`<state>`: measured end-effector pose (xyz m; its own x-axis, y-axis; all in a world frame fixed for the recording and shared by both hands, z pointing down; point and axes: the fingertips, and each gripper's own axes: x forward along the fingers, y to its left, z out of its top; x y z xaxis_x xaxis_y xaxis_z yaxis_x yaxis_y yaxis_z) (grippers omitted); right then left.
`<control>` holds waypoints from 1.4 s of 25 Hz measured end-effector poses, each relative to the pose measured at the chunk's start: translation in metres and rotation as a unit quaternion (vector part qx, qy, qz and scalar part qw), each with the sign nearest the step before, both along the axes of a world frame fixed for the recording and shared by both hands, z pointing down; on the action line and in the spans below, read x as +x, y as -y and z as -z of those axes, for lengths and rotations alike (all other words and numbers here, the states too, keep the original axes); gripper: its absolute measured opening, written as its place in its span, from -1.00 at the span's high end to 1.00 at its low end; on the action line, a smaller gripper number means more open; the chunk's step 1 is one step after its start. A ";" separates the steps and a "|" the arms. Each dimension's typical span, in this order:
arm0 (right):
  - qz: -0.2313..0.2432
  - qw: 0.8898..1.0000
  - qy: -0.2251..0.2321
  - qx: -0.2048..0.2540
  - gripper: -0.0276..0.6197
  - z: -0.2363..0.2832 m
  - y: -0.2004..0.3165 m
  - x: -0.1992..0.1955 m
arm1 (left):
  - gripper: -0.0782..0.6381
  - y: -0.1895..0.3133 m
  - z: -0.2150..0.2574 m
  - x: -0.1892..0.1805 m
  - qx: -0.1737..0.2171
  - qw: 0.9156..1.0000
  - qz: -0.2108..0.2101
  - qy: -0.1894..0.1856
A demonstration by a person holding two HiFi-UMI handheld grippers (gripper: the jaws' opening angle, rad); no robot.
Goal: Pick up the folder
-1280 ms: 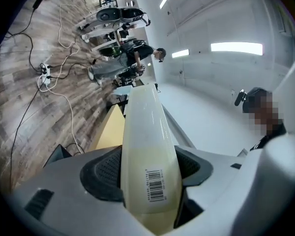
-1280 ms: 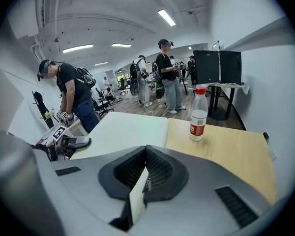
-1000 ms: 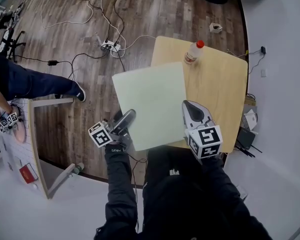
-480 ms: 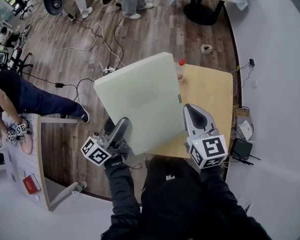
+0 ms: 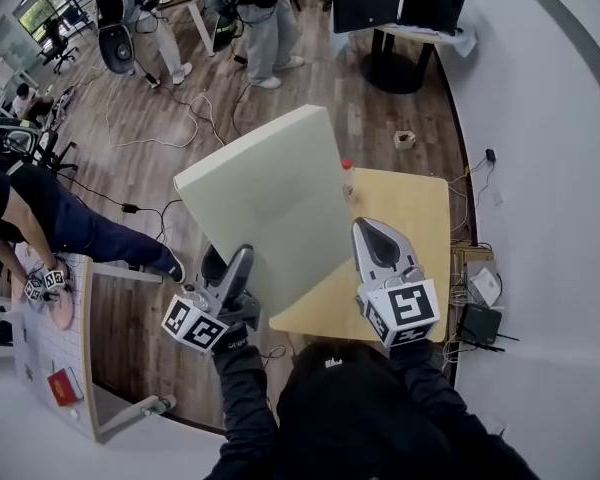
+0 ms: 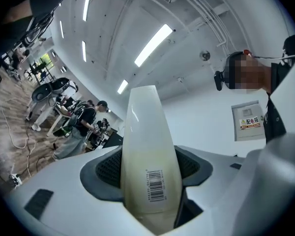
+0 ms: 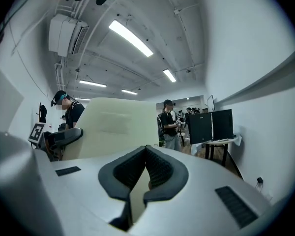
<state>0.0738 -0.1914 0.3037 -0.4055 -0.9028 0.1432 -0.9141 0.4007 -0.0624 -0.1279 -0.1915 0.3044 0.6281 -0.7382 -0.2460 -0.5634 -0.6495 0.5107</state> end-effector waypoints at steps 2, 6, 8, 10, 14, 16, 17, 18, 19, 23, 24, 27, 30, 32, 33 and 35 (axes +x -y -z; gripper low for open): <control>0.003 1.000 0.000 0.011 0.85 0.009 0.000 -0.003 | -0.12 -0.002 0.011 0.002 0.011 1.000 0.011 0.003; 0.009 0.999 -0.001 0.039 0.85 0.028 -0.002 -0.006 | -0.12 -0.004 0.032 0.003 0.030 0.999 0.034 0.015; 0.006 0.999 -0.001 0.046 0.85 0.036 -0.001 -0.003 | -0.12 -0.004 0.043 0.005 0.041 0.998 0.048 0.028; 0.002 0.999 0.000 0.050 0.85 0.043 0.000 0.000 | -0.12 -0.005 0.054 0.007 0.053 0.996 0.063 0.046; 0.001 0.998 0.000 0.066 0.85 0.056 0.002 -0.001 | -0.12 -0.009 0.073 0.006 0.080 0.989 0.095 0.082; 0.001 0.997 -0.002 0.071 0.85 0.062 0.002 -0.001 | -0.12 -0.012 0.079 0.005 0.088 0.985 0.114 0.095; 0.001 0.997 -0.002 0.074 0.85 0.064 0.002 -0.002 | -0.12 -0.013 0.081 0.004 0.091 0.984 0.120 0.099; 0.002 0.997 -0.002 0.077 0.85 0.066 0.002 -0.003 | -0.12 -0.014 0.083 0.004 0.093 0.983 0.124 0.100; 0.004 0.997 -0.002 0.079 0.85 0.068 0.002 -0.004 | -0.12 -0.015 0.084 0.003 0.094 0.982 0.127 0.099; 0.011 0.996 0.000 0.087 0.85 0.074 0.002 -0.011 | -0.12 -0.020 0.089 0.000 0.100 0.982 0.132 0.096; 0.013 0.996 0.000 0.089 0.85 0.075 0.002 -0.012 | -0.12 -0.022 0.090 0.000 0.101 0.981 0.134 0.098; 0.017 0.996 0.001 0.093 0.85 0.078 0.000 -0.015 | -0.12 -0.025 0.093 -0.001 0.104 0.979 0.139 0.105; 0.019 0.995 0.001 0.096 0.85 0.082 0.000 -0.020 | -0.12 -0.026 0.096 -0.004 0.106 0.978 0.143 0.108; 0.019 0.995 -0.001 0.098 0.85 0.083 0.000 -0.022 | -0.12 -0.026 0.097 -0.005 0.107 0.978 0.144 0.110; 0.019 0.995 -0.002 0.099 0.85 0.084 0.000 -0.022 | -0.12 -0.026 0.097 -0.006 0.107 0.978 0.144 0.111; 0.020 0.995 -0.003 0.102 0.85 0.085 0.000 -0.022 | -0.12 -0.027 0.097 -0.005 0.107 0.978 0.144 0.110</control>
<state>0.0514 -0.1912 0.2185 -0.4411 -0.8966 -0.0387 -0.8974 0.4401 0.0303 -0.1328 -0.1648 0.2074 0.4558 -0.8392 -0.2964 -0.8198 -0.5256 0.2272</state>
